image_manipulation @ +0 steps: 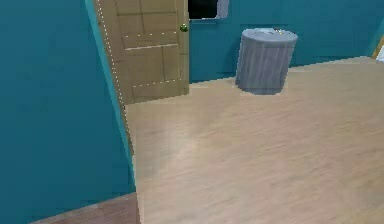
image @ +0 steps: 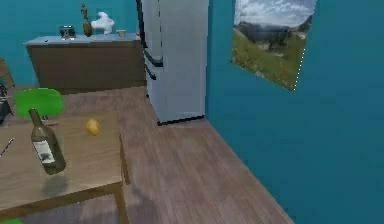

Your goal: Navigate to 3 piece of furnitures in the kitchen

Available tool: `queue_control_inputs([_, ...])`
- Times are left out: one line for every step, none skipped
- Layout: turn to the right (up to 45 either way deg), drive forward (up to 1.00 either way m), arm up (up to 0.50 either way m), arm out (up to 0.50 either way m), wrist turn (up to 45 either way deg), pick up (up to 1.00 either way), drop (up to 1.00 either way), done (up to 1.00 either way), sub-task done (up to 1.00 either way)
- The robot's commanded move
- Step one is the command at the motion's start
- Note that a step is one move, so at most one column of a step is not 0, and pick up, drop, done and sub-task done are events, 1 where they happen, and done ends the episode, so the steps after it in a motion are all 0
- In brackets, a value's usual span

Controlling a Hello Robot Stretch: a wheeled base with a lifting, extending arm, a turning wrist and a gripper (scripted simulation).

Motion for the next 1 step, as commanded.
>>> queue_control_inputs([24.0, 0.00, 0.00, 0.00, 0.0, 0.00, 0.00, 0.00, 0.00])
